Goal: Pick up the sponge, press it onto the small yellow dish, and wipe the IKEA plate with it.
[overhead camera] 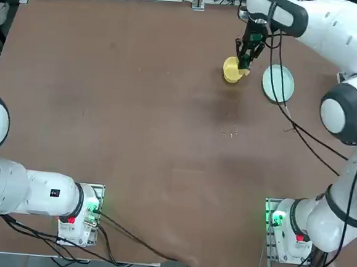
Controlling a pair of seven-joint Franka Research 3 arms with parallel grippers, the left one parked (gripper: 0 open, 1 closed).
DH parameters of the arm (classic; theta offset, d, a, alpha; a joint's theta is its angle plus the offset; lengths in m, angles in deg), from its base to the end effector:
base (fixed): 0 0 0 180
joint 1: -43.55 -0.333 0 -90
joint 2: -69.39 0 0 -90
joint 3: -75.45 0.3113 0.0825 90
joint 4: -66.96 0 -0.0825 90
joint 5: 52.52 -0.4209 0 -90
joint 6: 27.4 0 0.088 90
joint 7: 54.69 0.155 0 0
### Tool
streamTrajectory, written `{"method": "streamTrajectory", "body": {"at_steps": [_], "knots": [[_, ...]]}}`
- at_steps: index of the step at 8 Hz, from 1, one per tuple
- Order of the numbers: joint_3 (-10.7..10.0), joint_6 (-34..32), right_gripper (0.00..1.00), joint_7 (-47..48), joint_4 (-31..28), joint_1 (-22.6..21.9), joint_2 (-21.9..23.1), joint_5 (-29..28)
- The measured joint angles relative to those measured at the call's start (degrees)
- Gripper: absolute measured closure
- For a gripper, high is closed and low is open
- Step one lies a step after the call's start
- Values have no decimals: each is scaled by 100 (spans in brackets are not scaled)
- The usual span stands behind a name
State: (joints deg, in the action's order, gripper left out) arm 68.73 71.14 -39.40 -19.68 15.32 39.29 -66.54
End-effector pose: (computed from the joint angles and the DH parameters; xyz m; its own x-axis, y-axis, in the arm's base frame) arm 0.6149 0.2866 0.2744 0.9384 0.0504 -0.3418 0.0274 -0.9970 -0.0718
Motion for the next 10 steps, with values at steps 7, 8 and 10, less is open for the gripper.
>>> {"method": "streamTrajectory", "body": {"at_steps": [7,8,10], "knots": [[42,-62,77,-616,874,325,-1096,-284],[67,-62,78,-621,911,325,-1211,-286],[94,-57,78,-626,963,318,-1379,-286]]}}
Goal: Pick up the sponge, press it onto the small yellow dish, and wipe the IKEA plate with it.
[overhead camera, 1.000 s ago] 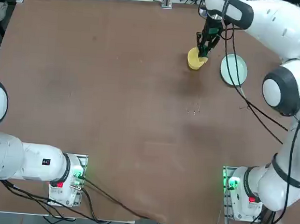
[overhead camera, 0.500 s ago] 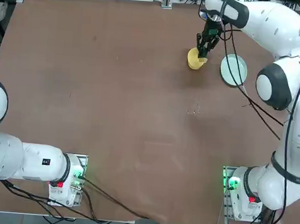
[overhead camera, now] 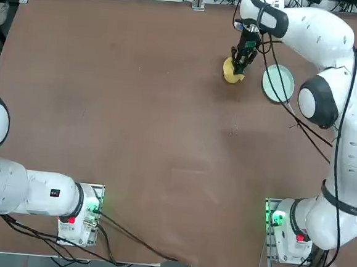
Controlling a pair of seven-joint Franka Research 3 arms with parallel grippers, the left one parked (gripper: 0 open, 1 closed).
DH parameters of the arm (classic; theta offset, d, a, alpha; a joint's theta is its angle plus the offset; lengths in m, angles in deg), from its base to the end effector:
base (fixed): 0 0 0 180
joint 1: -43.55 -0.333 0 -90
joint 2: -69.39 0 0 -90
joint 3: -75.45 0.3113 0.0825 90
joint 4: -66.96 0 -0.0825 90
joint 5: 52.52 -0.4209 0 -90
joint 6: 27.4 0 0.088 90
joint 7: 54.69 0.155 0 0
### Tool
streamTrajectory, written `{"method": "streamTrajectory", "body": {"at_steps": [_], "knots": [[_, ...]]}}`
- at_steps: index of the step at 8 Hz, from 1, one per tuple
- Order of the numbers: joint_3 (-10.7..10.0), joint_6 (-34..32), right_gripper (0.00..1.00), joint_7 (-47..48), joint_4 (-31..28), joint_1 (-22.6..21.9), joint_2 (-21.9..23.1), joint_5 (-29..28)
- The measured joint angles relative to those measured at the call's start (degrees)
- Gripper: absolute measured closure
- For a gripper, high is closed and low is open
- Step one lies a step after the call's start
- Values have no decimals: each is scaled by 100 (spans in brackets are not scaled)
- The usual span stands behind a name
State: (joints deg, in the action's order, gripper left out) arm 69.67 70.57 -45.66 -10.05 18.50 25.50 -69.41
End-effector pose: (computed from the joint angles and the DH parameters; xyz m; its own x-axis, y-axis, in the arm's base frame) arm 0.6459 0.2791 0.1823 0.9043 0.1102 -0.4124 0.0665 -0.9907 -0.1190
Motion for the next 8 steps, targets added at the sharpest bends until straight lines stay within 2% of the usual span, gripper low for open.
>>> {"method": "streamTrajectory", "body": {"at_steps": [8], "knots": [[1,312,78,-33,277,3,-444,0]]}}
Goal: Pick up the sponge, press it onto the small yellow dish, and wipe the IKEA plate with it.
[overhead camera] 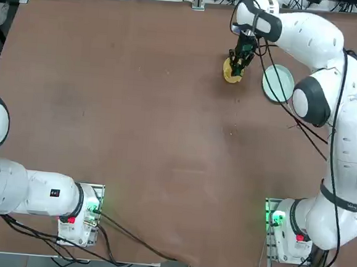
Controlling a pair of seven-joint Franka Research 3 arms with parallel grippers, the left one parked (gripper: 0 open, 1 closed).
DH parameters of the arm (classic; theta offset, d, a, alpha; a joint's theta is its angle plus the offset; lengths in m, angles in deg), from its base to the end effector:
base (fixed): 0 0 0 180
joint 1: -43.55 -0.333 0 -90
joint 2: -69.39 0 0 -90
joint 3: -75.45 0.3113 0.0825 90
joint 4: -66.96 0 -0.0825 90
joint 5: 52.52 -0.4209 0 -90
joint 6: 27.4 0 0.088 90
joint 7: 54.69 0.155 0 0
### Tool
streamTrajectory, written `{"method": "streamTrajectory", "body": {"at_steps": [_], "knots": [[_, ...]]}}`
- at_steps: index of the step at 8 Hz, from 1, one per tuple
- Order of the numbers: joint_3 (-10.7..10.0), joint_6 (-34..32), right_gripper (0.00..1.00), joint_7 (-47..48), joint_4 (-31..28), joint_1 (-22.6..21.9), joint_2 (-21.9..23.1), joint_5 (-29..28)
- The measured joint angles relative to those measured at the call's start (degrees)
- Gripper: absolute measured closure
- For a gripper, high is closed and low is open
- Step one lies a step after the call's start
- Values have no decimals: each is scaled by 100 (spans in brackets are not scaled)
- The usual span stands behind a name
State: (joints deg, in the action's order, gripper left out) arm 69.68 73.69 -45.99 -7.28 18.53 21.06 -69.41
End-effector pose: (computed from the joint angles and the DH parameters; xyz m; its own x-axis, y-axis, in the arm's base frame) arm 0.6577 0.2822 0.1491 0.9155 0.1083 -0.3875 0.0684 -0.9910 -0.1154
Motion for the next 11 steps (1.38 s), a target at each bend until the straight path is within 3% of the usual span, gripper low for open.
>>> {"method": "streamTrajectory", "body": {"at_steps": [11], "knots": [[0,190,78,-2,20,0,-165,0]]}}
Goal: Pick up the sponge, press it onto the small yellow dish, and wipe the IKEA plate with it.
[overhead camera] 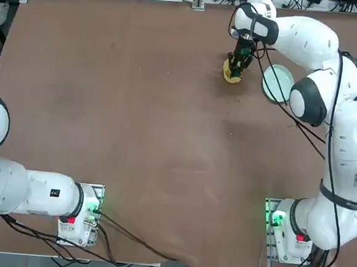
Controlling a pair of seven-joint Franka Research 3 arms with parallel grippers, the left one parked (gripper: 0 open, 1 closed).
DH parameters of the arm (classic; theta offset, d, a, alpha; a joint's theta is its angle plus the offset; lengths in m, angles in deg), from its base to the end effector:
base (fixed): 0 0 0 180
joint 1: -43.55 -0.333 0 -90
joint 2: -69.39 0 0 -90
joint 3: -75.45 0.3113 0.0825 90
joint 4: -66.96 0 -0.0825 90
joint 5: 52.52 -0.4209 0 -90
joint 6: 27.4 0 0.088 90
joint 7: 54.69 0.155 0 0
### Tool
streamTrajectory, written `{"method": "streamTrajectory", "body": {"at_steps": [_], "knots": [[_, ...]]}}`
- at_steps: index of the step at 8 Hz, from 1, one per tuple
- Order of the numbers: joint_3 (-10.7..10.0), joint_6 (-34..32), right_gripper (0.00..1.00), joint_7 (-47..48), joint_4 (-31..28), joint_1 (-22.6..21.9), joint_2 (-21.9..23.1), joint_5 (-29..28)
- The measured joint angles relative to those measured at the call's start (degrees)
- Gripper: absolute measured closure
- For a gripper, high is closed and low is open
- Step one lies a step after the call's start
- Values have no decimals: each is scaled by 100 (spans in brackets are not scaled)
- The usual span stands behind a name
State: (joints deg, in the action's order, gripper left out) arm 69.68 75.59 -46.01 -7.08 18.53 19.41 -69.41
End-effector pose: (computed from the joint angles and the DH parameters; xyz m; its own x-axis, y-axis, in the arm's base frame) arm 0.6595 0.2814 0.1308 0.9195 0.1021 -0.3795 0.0644 -0.9918 -0.1108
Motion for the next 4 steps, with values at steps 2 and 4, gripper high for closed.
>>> {"method": "streamTrajectory", "body": {"at_steps": [2,4], "knots": [[0,8,78,-19,0,0,-1,0],[0,17,78,-64,0,0,-3,0]]}}
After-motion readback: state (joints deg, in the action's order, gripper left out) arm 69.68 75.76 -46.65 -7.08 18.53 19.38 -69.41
